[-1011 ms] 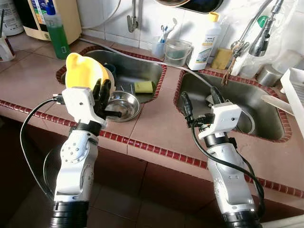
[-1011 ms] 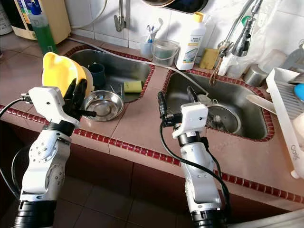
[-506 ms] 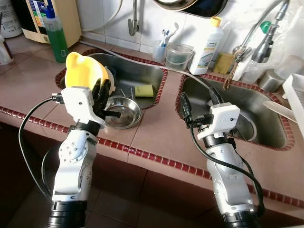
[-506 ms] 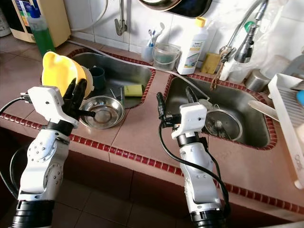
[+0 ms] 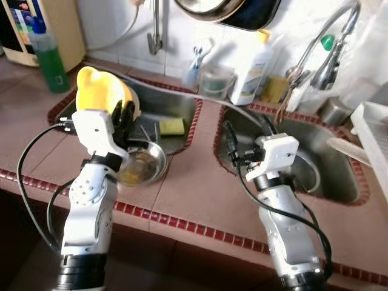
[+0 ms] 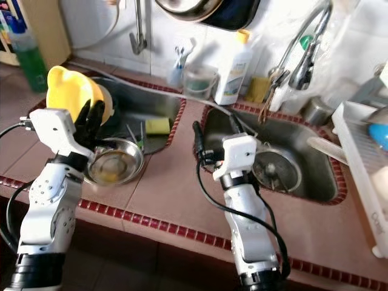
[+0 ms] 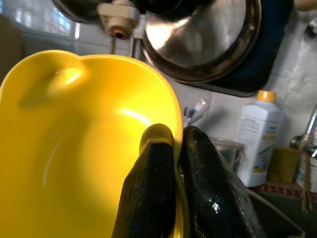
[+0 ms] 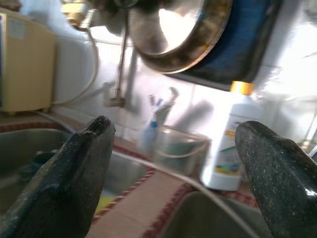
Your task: Kitchen organization
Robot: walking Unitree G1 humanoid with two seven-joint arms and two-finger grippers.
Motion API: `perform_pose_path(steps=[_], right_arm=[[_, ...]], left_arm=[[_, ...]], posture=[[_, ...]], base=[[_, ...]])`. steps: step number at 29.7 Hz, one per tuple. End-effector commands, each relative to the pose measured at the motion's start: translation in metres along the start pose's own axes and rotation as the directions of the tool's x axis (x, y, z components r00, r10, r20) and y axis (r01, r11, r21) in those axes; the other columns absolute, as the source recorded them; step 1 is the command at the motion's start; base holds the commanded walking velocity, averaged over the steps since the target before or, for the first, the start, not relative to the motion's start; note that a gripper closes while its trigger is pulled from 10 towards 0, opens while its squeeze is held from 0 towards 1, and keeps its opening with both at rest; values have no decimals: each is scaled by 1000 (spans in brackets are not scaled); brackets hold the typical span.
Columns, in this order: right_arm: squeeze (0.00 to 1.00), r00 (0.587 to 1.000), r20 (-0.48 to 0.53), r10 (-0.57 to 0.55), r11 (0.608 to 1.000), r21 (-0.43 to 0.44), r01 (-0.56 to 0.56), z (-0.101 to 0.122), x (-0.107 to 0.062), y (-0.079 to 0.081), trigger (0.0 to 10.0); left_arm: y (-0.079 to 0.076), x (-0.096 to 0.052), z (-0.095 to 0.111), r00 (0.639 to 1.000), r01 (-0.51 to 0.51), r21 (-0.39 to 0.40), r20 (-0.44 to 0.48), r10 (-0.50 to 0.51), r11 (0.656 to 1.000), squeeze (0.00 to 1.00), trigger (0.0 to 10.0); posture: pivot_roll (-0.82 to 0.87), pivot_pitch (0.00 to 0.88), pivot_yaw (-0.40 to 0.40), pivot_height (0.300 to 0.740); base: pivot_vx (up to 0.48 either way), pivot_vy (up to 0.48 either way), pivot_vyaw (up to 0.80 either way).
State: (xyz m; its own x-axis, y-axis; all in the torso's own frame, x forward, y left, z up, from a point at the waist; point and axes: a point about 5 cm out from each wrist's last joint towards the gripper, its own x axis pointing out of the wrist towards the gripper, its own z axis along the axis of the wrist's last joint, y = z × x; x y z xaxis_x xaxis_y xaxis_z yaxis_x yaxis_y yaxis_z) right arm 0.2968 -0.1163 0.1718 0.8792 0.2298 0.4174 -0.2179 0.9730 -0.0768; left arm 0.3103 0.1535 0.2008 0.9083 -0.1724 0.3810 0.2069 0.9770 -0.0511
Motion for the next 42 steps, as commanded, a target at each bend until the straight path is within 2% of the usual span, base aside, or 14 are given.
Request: perform_pose_path(steps=[1, 15, 25, 28, 30, 35, 40, 42], right_arm=[[0, 1000, -1, -24, 1000, -8, 24, 1, -1, -8, 10000], [0, 1000, -4, -15, 1000, -7, 15, 1, -1, -7, 10000], [0, 1000, -13, -4, 1000, -6, 4, 1, -2, -5, 10000], [0, 1000, -16, -4, 1000, -4, 4, 0, -3, -4, 10000], [0, 1000, -21, -5, 1000, -1, 5, 0, -4, -4, 10000], [0, 999, -40, 7, 999, 33, -5, -1, -6, 0, 10000], [0, 994, -104, 45, 998, 49, -40, -7, -11, 7, 10000], [0, 986, -152, 67, 995, 80, -55, -11, -18, 12, 10000]], left_arm=[[-9, 3, 2, 999, 35, -5, 8, -35, 999, 0, 10000], [-9, 4, 2, 999, 35, -6, 5, -35, 999, 0, 10000], [-12, 6, -5, 996, 69, 6, -53, -68, 998, 0, 10000], [-11, 7, -7, 996, 68, 29, -66, -66, 997, 0, 10000], [-10, 10, -9, 993, 92, 95, -83, -84, 991, 0, 10000], [-9, 16, -13, 985, 145, 149, -119, -127, 978, 0, 10000], [-7, 18, -15, 978, 185, 176, -134, -163, 967, 0, 10000], [-7, 19, -16, 973, 209, 205, -140, -182, 956, 0, 10000]], posture=[[-155, 75, -104, 740], [-156, 81, -108, 740], [-159, 80, -104, 740], [-161, 81, -102, 740], [-162, 81, -98, 740], [-165, 80, -93, 740], [-168, 83, -93, 740], [-170, 92, -93, 740]], base=[[341, 0, 0], [336, 0, 0], [0, 0, 0], [0, 0, 0], [0, 0, 0], [0, 0, 0], [0, 0, 0], [0, 0, 0]])
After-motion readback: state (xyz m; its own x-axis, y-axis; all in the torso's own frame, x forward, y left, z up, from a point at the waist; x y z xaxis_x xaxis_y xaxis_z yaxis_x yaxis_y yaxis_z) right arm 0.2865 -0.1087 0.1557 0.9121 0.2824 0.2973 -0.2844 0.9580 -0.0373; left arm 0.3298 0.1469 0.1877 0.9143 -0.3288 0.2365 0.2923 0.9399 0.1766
